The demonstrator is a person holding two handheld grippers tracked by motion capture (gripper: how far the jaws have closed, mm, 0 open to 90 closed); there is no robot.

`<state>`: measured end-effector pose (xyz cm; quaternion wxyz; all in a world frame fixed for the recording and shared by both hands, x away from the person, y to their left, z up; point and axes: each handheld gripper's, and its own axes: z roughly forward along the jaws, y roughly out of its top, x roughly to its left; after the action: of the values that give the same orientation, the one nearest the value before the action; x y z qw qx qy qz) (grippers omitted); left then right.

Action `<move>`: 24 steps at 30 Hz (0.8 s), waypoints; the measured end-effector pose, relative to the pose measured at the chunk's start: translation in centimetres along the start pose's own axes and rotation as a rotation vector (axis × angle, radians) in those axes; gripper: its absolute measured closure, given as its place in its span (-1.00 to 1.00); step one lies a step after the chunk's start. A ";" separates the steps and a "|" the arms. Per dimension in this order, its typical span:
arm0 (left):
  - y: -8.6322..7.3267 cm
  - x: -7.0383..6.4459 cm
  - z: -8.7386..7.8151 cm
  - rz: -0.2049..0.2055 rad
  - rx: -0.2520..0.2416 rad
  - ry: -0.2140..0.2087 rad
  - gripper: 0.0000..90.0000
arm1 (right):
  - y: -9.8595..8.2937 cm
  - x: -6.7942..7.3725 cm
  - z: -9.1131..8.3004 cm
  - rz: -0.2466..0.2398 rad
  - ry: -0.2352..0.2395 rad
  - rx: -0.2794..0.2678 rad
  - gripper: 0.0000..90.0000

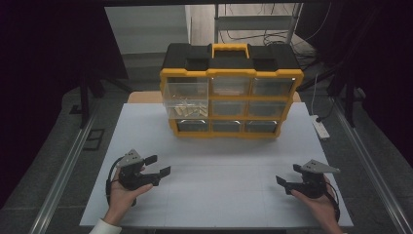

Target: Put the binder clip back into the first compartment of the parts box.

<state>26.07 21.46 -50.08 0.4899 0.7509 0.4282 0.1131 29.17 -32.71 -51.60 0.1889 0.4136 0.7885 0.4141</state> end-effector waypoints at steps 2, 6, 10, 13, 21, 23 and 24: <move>-0.1 0.2 0.0 -0.003 0.002 0.000 -0.44 | 0.0 0.0 -0.1 0.003 -0.004 -0.002 -0.68; -0.3 0.6 -0.2 -0.014 -0.002 -0.002 -0.44 | 0.2 0.0 -0.1 0.003 -0.011 -0.008 -0.68; -0.4 0.4 0.1 -0.007 0.013 -0.005 -0.44 | 0.2 0.1 -0.2 -0.004 -0.012 -0.019 -0.68; -0.4 0.3 0.3 -0.006 0.021 -0.009 -0.45 | 0.2 0.0 -0.3 -0.004 -0.012 -0.023 -0.68; -0.8 0.8 0.5 -0.018 0.044 -0.002 -0.45 | 0.1 -0.3 -0.2 0.011 -0.002 -0.024 -0.68; -0.9 0.8 0.5 -0.023 0.039 -0.003 -0.45 | 0.0 -0.3 -0.1 0.007 -0.002 -0.013 -0.68; -1.0 0.7 0.4 -0.023 0.041 -0.001 -0.45 | 0.0 -0.3 -0.1 0.007 -0.002 -0.013 -0.68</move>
<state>26.25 21.91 -51.30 0.4758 0.7560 0.4386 0.0983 29.27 -32.99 -51.51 0.1908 0.4155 0.7842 0.4195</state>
